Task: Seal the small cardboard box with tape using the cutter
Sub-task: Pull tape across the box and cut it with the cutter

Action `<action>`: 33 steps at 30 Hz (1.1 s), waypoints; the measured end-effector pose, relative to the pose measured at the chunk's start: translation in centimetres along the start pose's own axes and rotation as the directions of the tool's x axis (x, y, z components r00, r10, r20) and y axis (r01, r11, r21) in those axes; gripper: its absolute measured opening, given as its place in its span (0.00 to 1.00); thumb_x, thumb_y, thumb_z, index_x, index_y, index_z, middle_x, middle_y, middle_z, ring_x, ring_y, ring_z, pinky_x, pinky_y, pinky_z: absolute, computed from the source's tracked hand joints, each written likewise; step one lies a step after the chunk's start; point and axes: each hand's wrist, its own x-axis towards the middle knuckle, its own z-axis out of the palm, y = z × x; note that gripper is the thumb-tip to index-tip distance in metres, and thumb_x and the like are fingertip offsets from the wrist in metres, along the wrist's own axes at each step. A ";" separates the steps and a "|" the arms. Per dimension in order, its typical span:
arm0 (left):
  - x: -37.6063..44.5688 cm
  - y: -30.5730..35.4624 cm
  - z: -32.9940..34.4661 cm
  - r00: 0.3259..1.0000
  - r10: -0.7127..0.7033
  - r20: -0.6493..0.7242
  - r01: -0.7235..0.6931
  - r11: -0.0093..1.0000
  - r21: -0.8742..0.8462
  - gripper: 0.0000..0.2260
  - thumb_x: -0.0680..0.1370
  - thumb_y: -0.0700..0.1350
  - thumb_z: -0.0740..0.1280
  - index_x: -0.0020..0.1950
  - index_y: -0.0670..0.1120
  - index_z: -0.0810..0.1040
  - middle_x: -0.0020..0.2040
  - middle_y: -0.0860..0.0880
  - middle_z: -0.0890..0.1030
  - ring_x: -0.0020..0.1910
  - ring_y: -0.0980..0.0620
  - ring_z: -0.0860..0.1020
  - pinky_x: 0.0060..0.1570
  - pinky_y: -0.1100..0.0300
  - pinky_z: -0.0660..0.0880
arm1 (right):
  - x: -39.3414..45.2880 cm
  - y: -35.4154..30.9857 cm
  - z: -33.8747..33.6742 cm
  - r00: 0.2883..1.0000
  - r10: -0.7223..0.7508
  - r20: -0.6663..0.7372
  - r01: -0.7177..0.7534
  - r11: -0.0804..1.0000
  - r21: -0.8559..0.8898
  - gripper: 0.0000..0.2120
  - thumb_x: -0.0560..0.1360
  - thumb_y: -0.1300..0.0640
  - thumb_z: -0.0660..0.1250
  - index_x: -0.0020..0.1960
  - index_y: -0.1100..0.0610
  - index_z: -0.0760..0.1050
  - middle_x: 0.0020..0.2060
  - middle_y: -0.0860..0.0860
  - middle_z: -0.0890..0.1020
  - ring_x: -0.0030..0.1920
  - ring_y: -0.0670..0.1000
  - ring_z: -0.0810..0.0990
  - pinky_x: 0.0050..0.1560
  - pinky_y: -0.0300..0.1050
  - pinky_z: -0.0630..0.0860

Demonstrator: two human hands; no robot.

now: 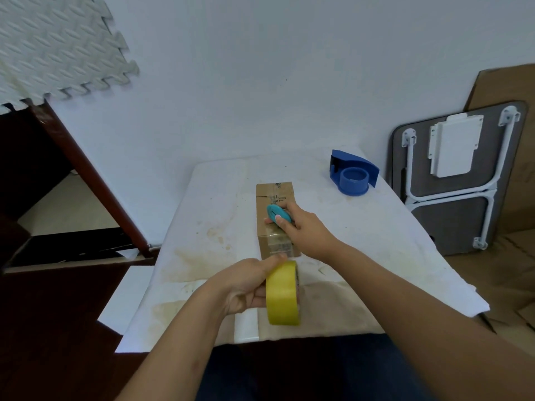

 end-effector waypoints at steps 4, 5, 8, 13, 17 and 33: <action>0.4 -0.4 0.2 0.995 0.041 -0.092 -0.037 0.998 0.049 0.22 0.76 0.58 0.68 0.56 0.40 0.80 0.46 0.39 0.86 0.40 0.47 0.84 0.45 0.53 0.83 | -0.1 -0.2 0.0 1.000 0.013 -0.004 -0.013 1.000 0.007 0.12 0.82 0.51 0.57 0.64 0.52 0.68 0.56 0.46 0.84 0.55 0.47 0.81 0.57 0.50 0.78; 0.5 -0.4 0.2 0.988 0.072 -0.133 -0.066 0.997 0.047 0.20 0.76 0.57 0.69 0.55 0.41 0.79 0.45 0.40 0.85 0.39 0.48 0.84 0.43 0.53 0.83 | -0.2 -0.2 -0.1 1.000 0.017 -0.005 -0.017 1.000 0.009 0.12 0.82 0.52 0.57 0.64 0.52 0.68 0.55 0.46 0.84 0.55 0.47 0.81 0.57 0.49 0.78; 0.9 -0.3 0.2 0.970 0.125 -0.206 -0.134 0.991 -0.027 0.20 0.76 0.53 0.70 0.59 0.41 0.73 0.51 0.39 0.84 0.42 0.47 0.83 0.43 0.52 0.84 | -0.2 -0.4 -0.1 0.999 0.036 0.001 -0.036 0.999 0.022 0.12 0.82 0.52 0.57 0.64 0.52 0.68 0.55 0.46 0.84 0.56 0.48 0.80 0.58 0.50 0.78; 0.9 0.0 1.1 0.997 0.070 -0.032 -0.077 0.952 -0.296 0.13 0.79 0.42 0.66 0.62 0.36 0.76 0.48 0.33 0.85 0.40 0.43 0.86 0.46 0.49 0.82 | -0.1 -0.6 -0.3 0.998 0.057 0.012 -0.058 0.997 0.052 0.13 0.82 0.51 0.57 0.64 0.52 0.68 0.56 0.47 0.83 0.57 0.49 0.80 0.58 0.49 0.78; 1.4 -0.1 0.9 0.998 0.054 -0.041 -0.064 0.949 -0.308 0.14 0.79 0.41 0.65 0.64 0.38 0.75 0.48 0.33 0.85 0.42 0.41 0.86 0.48 0.48 0.82 | -0.1 -0.6 -0.2 0.998 0.066 0.004 -0.066 0.995 0.070 0.14 0.82 0.51 0.57 0.66 0.52 0.68 0.57 0.46 0.83 0.56 0.47 0.80 0.57 0.46 0.78; 2.3 -0.6 0.9 0.997 0.077 -0.031 -0.083 0.923 -0.375 0.14 0.79 0.41 0.66 0.63 0.39 0.75 0.50 0.32 0.84 0.38 0.42 0.86 0.42 0.50 0.82 | 0.5 -1.0 -1.7 0.984 0.171 -0.040 -0.155 0.953 0.262 0.15 0.82 0.51 0.55 0.67 0.54 0.67 0.53 0.48 0.84 0.54 0.44 0.79 0.52 0.39 0.73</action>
